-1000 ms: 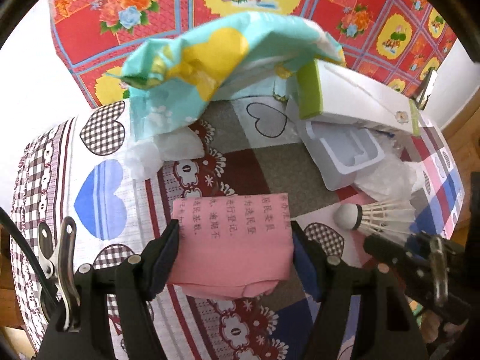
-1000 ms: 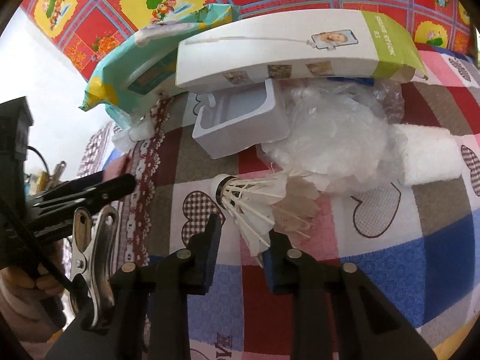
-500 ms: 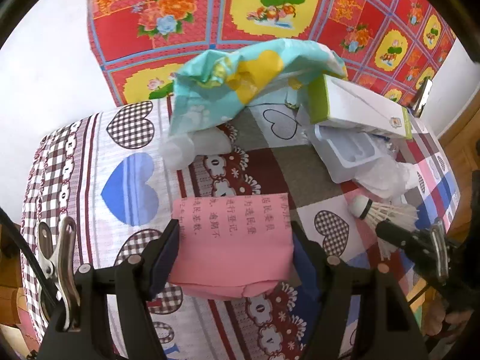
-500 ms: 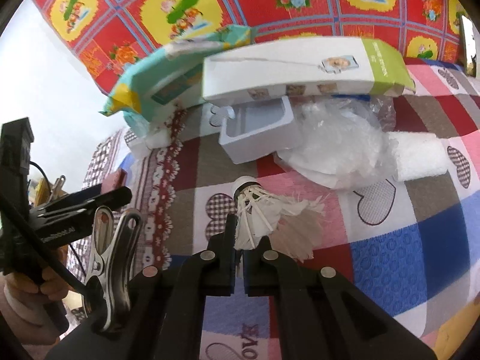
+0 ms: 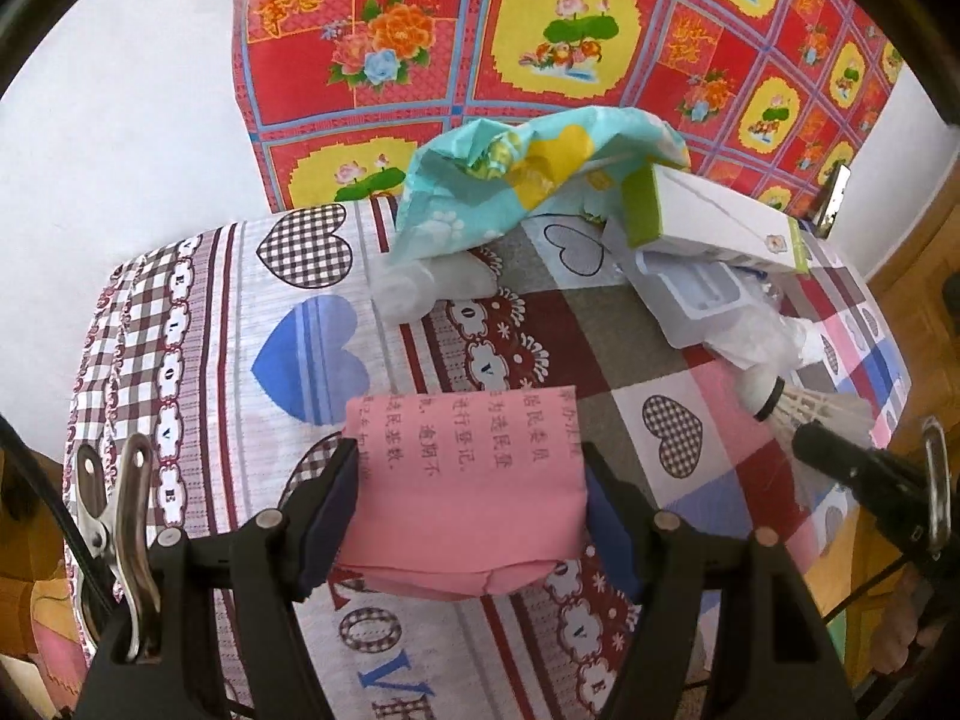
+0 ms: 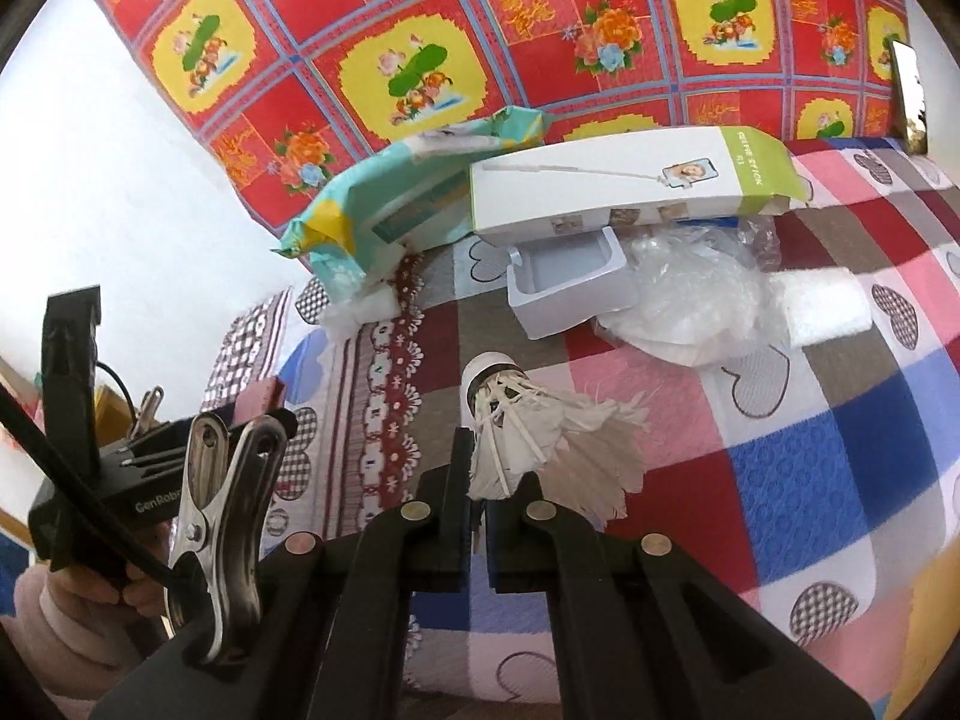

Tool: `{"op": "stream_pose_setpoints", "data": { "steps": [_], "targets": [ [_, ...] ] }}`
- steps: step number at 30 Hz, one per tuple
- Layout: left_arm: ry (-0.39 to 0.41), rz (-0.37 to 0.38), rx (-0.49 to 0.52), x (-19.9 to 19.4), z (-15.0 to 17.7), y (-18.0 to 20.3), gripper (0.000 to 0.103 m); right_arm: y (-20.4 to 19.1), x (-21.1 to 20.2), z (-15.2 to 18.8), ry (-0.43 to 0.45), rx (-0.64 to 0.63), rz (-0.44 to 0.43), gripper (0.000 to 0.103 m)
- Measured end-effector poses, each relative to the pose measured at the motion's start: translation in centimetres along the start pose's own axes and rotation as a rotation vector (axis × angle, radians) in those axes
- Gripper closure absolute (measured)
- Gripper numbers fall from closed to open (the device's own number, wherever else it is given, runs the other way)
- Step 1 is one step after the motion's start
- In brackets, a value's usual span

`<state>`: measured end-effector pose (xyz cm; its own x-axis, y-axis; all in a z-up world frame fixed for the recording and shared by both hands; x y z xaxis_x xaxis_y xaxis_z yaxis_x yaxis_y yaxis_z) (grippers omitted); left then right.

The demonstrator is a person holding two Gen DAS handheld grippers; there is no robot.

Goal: Collect trash
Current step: 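Carry the pink paper and shuttlecock in both tools over the red bucket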

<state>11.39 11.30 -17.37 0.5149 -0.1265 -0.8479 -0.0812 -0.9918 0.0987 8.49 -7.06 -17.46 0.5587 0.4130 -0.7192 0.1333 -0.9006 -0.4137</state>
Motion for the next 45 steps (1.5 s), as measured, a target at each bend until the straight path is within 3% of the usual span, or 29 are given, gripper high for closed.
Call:
{"op": "stream_pose_setpoints", "data": {
  "steps": [8,16,28,45],
  "targets": [
    [0.008,0.005,-0.003,-1.4,1.1,-0.5,0.03,0.6,-1.9,0.6,0.035,0.023,0.003,0.099],
    [0.028,-0.017,-0.005,-2.8,1.7,-0.2,0.03,0.9,-1.9,0.9,0.006,0.025,-0.056,0.099],
    [-0.01,-0.08,-0.08,-3.4,3.3,-0.2,0.03,-0.3,-2.6,1.8,-0.029,-0.047,-0.148,0.099],
    [0.034,-0.142,-0.183,-5.7,4.9,-1.5,0.03,-2.8,-2.7,2.1,-0.06,-0.142,-0.229,0.099]
  ]
}}
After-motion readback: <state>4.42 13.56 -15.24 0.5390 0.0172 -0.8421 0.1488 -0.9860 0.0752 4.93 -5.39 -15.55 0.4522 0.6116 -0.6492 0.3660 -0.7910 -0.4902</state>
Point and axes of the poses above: each gripper's, at about its wrist camera, not at the fingertips, and x roughly the way its jaws point, y to its right, z to its underside, the point moved 10 cm from there along x, roughly the way its jaws point, and after that the axes turned 2 degrees about y, right-handed, at the moved point
